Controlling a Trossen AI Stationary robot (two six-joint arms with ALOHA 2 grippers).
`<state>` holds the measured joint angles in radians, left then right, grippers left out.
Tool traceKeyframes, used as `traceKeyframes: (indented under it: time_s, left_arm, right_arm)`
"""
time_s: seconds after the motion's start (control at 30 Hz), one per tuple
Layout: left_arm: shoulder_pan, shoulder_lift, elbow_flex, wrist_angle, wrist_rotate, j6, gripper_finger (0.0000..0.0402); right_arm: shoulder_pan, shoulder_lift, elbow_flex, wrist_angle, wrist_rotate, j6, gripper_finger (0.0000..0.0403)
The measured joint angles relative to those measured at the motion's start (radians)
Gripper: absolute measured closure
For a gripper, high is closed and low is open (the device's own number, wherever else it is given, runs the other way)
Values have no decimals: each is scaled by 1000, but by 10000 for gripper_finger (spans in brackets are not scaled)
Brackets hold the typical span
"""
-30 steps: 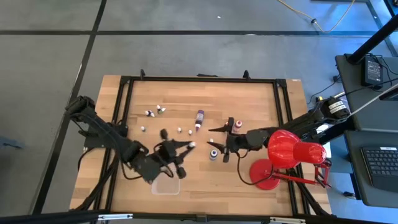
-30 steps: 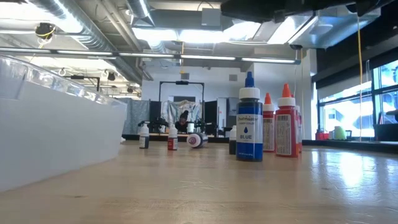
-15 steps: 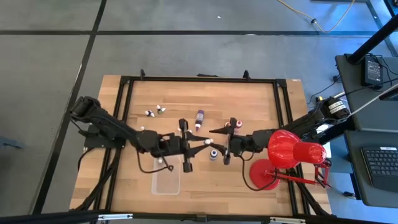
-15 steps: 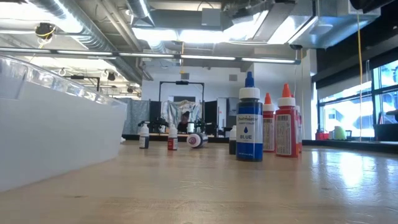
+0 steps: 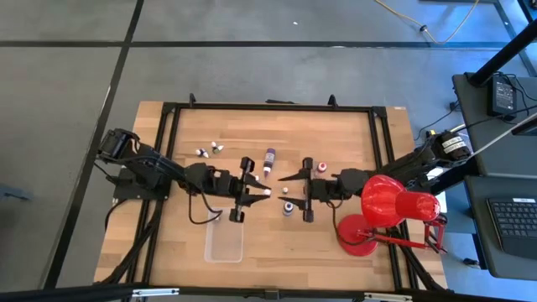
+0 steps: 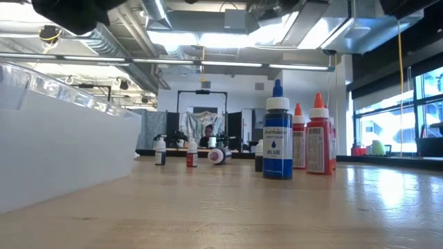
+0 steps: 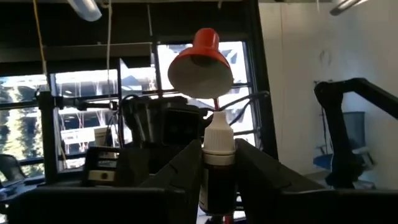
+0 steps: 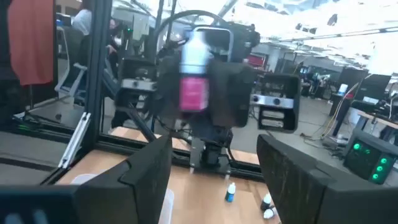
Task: Pick & Place food coloring
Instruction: Put the small red food coloring bottle into the bin
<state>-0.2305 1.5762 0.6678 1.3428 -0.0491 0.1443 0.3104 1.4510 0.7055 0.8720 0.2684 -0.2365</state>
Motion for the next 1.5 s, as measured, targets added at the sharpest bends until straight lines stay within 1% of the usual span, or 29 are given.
traceKeyframes:
  time_s: [0.27, 0.33, 0.47, 0.57, 0.7, 0.8, 0.93, 1.13, 1.23, 1.5]
  left_arm:
    - [15, 11, 0, 2, 15, 49, 315]
    - [16, 11, 0, 17, 27, 63, 315]
    - [23, 11, 0, 26, 75, 63, 314]
    - [24, 11, 0, 30, 79, 63, 314]
    - [23, 11, 0, 31, 82, 62, 316]
    - [21, 11, 0, 35, 83, 61, 318]
    - [21, 11, 1, 35, 84, 61, 316]
    - [21, 10, 1, 33, 120, 60, 314]
    - [21, 10, 1, 31, 121, 60, 314]
    - [21, 10, 1, 30, 122, 53, 314]
  right_arm:
    - [-14, 101, 0, 188, -15, 21, 164]
    - [-14, 117, 3, 232, -43, 28, 164]
    - [-13, 154, 49, 232, -59, 46, 164]
    - [-14, 190, 93, 230, -86, 46, 164]
    - [-13, 224, 130, 214, -86, 19, 165]
    - [-13, 230, 139, 214, -86, 19, 176]
    - [-13, 226, 139, 211, -86, 20, 203]
    - [-13, 225, 139, 217, -86, 20, 237]
    - [-12, 225, 139, 218, -86, 20, 243]
    - [-6, 225, 139, 223, -86, 19, 245]
